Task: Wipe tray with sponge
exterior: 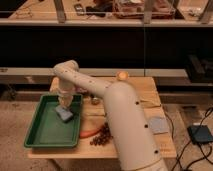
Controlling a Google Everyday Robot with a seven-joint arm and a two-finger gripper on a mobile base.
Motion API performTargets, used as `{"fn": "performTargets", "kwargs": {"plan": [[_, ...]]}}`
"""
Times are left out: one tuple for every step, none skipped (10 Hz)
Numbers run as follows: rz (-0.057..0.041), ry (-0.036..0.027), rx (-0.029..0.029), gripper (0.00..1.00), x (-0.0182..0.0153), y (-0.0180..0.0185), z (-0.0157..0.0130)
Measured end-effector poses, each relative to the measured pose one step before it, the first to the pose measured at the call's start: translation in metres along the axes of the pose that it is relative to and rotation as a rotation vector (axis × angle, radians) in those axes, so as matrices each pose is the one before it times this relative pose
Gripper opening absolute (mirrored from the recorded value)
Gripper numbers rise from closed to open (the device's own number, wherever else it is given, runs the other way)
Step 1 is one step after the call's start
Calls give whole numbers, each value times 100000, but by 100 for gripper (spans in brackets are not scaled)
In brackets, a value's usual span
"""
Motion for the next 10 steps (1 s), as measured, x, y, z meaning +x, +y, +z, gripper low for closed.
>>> {"fn": "performTargets", "kwargs": {"plan": [[-978, 235, 323, 0, 1080, -883, 443], [-1906, 198, 434, 0, 745, -1015, 155], [-3530, 87, 1003, 0, 348, -1633, 136], [-2718, 478, 1063, 0, -214, -1226, -48], [-1904, 213, 628, 0, -445, -795, -190], [-3491, 232, 909, 0, -1062, -1458, -548], [-2467, -548, 638, 0, -726, -1126, -13], [-1920, -1041, 844, 0, -793, -1153, 266], [-1666, -1572, 1270, 0, -1272, -1277, 453], [-234, -937, 543, 0, -851, -360, 189]]}}
